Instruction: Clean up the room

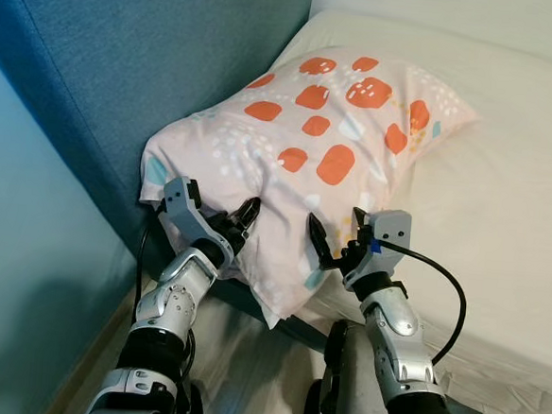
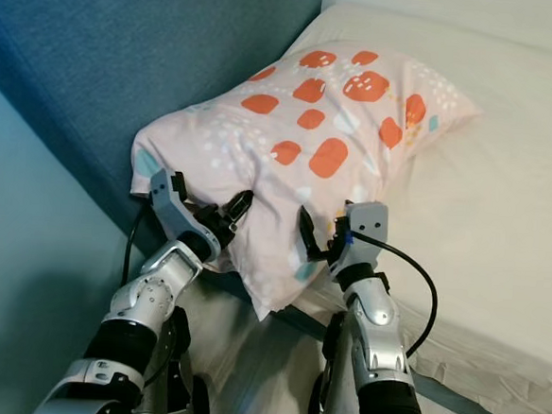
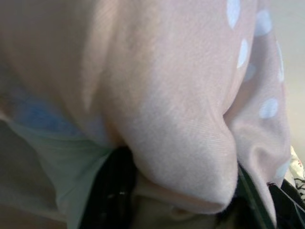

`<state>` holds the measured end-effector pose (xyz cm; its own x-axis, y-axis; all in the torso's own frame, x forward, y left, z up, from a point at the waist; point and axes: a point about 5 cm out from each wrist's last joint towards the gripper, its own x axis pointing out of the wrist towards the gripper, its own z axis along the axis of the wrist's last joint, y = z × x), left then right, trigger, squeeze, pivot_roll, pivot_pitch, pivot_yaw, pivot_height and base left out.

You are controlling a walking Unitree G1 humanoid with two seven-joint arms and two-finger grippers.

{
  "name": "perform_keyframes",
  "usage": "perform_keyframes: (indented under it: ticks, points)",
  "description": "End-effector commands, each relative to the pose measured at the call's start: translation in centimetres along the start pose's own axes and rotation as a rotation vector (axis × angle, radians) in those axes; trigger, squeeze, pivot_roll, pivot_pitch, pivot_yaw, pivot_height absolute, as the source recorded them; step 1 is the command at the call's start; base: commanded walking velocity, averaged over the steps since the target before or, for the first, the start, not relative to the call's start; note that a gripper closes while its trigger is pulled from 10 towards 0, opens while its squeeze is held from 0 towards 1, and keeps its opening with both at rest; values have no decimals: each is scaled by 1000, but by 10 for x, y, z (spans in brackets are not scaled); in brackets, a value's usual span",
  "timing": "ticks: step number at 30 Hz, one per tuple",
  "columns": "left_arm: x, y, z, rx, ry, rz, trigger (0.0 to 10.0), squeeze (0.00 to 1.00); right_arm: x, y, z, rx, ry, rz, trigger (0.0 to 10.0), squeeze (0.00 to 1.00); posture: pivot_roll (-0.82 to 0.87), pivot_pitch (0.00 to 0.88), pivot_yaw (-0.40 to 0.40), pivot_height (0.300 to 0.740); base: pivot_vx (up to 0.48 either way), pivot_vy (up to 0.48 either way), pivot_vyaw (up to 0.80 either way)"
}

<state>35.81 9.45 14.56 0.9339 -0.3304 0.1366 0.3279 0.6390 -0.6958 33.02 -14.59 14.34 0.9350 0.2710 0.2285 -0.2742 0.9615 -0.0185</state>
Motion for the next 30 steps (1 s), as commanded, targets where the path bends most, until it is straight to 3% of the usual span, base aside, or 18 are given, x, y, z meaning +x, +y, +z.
perform_keyframes:
  ticks: [1, 9, 11, 14, 18, 21, 23, 25, 26, 30]
  points:
    - [1, -1, -5, -16, 12, -9, 0, 0, -3, -1, -5, 16, 23, -8, 10000, 0, 66, 326, 4, 541, 0, 0, 0]
    - [-1, 3, -5, -15, 2, -7, 0, 0, -1, -11, -4, 50, 30, -76, 10000, 0, 67, 329, 1, 541, 0, 0, 0]
    - [-6, 6, 0, -15, -2, -15, 0, 0, 5, -28, -4, 88, 46, -172, 10000, 0, 69, 332, 4, 541, 0, 0, 0]
    - [-8, 8, 2, -15, -4, -18, 0, 0, 7, -34, -4, 100, 51, -204, 10000, 0, 69, 332, 4, 541, 0, 0, 0]
    - [-31, 14, 11, -26, -7, -34, 0, 0, 15, -57, -2, 166, 75, -299, 10000, 0, 86, 335, 5, 541, 0, 0, 0]
    - [-31, 14, 11, -26, -7, -34, 0, 0, 15, -57, -2, 166, 75, -299, 10000, 0, 86, 335, 5, 541, 0, 0, 0]
    - [-54, 11, 13, -59, 21, -66, 0, 0, 21, -76, -5, 307, 118, -364, 10000, 0, 112, 346, 7, 541, 0, 0, 0]
    - [-54, 11, 13, -59, 21, -66, 0, 0, 21, -76, -5, 307, 118, -364, 10000, 0, 112, 346, 7, 541, 0, 0, 0]
    - [-64, 7, 11, -74, 40, -84, 0, 0, 24, -80, -6, 374, 128, -375, 10000, 1000, 114, 346, 7, 541, 0, 0, 0]
    - [-80, -5, 3, -115, 90, -123, 0, 0, 37, -78, 0, 461, 123, -336, 10000, 1000, 137, 349, 6, 541, 0, 0, 0]
